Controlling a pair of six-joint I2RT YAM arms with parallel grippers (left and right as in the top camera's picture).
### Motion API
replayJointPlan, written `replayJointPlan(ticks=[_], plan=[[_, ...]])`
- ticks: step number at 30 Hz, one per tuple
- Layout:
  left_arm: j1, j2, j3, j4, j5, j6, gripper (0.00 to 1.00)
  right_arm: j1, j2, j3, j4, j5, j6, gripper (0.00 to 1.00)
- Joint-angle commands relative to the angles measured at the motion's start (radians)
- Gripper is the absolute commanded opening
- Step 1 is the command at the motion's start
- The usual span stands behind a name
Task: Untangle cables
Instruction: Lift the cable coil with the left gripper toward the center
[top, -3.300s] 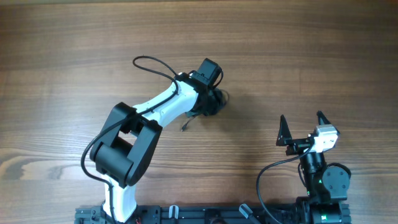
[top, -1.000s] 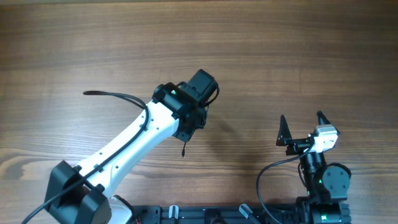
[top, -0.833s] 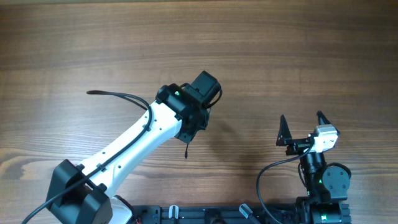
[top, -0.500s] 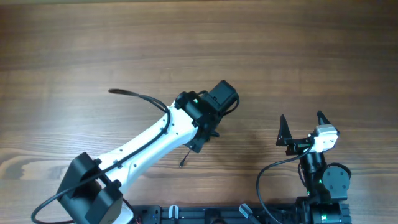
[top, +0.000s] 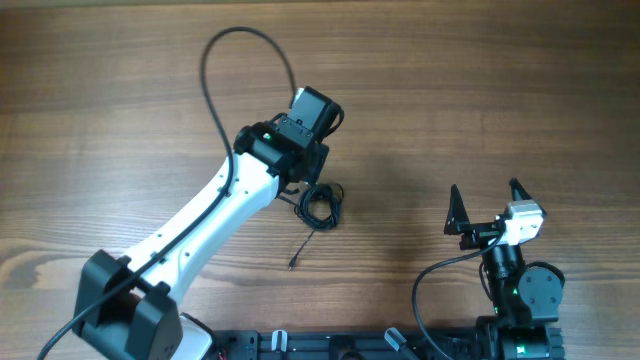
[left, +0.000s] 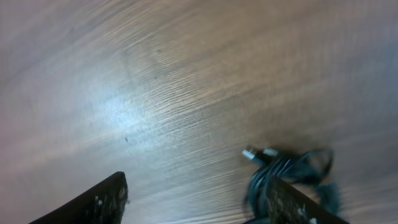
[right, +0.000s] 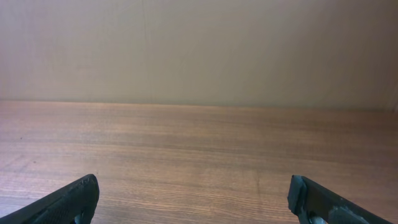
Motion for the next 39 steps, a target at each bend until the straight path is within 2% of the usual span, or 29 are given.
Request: replayJointPlan(ticks=[1, 3, 6, 10, 15, 16, 18, 19, 21, 22, 24, 26, 28, 31, 33, 34, 35, 36, 37, 39], plan=[[0.033, 0.051, -0.006, -0.031, 0.258, 0.267, 0.71, 0.004, -0.008, -0.001, 0.002, -0.004, -0.01, 1.0], [0.058, 0.088, -0.006, -0.064, 0.392, 0.306, 0.68, 0.004, -0.008, -0.001, 0.002, -0.004, -0.01, 1.0], [0.084, 0.146, -0.006, -0.066, 0.397, 0.332, 0.62, 0.004, -0.008, -0.001, 0.002, -0.004, -0.01, 1.0], [0.086, 0.214, -0.007, -0.067, 0.528, 0.384, 0.62, 0.004, -0.008, -0.001, 0.002, -0.004, -0.011, 1.0], [0.087, 0.28, -0.05, -0.035, 0.493, 0.383, 0.61, 0.004, -0.008, -0.001, 0.002, -0.003, -0.011, 1.0], [0.087, 0.29, -0.066, -0.015, 0.49, 0.383, 0.57, 0.004, -0.008, -0.001, 0.002, -0.004, -0.01, 1.0], [0.087, 0.304, -0.106, 0.034, 0.491, 0.383, 0.31, 0.004, -0.008, -0.001, 0.002, -0.004, -0.01, 1.0], [0.087, 0.307, -0.124, 0.058, 0.491, 0.383, 0.22, 0.004, -0.008, -0.001, 0.002, -0.004, -0.01, 1.0], [0.087, 0.307, -0.137, 0.091, 0.491, 0.383, 0.08, 0.004, -0.008, -0.001, 0.002, -0.003, -0.011, 1.0], [0.087, 0.307, -0.137, 0.107, 0.491, 0.363, 0.04, 0.004, -0.008, -0.001, 0.002, -0.004, -0.01, 1.0], [0.087, 0.306, -0.134, 0.149, 0.491, 0.199, 0.04, 0.004, -0.008, -0.001, 0.002, -0.003, -0.01, 1.0], [0.087, 0.304, -0.126, 0.153, 0.49, 0.092, 0.04, 0.004, -0.008, -0.001, 0.002, -0.004, -0.01, 1.0], [0.087, 0.294, -0.101, 0.153, 0.491, -0.159, 0.04, 0.004, -0.008, -0.001, 0.002, -0.004, -0.01, 1.0], [0.087, 0.269, -0.088, 0.124, 0.504, -0.761, 0.04, 0.004, -0.008, -0.001, 0.002, -0.004, -0.01, 1.0], [0.086, 0.259, -0.088, 0.086, 0.599, -1.124, 0.04, 0.004, -0.008, -0.001, 0.002, -0.004, -0.011, 1.0], [0.086, 0.257, -0.088, 0.098, 0.691, -1.238, 0.14, 0.004, -0.008, -0.001, 0.002, -0.004, -0.01, 1.0], [0.086, 0.257, -0.088, 0.115, 0.75, -1.28, 0.44, 0.004, -0.008, -0.001, 0.002, -0.003, -0.01, 1.0], [0.086, 0.258, -0.088, 0.136, 0.796, -1.279, 0.61, 0.004, -0.008, -0.001, 0.002, -0.004, -0.011, 1.0], [0.087, 0.257, -0.087, 0.157, 0.838, -1.191, 0.69, 0.004, -0.008, -0.001, 0.002, -0.004, -0.011, 1.0], [0.094, 0.251, -0.082, 0.156, 0.839, -1.044, 0.96, 0.004, -0.008, -0.001, 0.002, -0.003, -0.01, 1.0]])
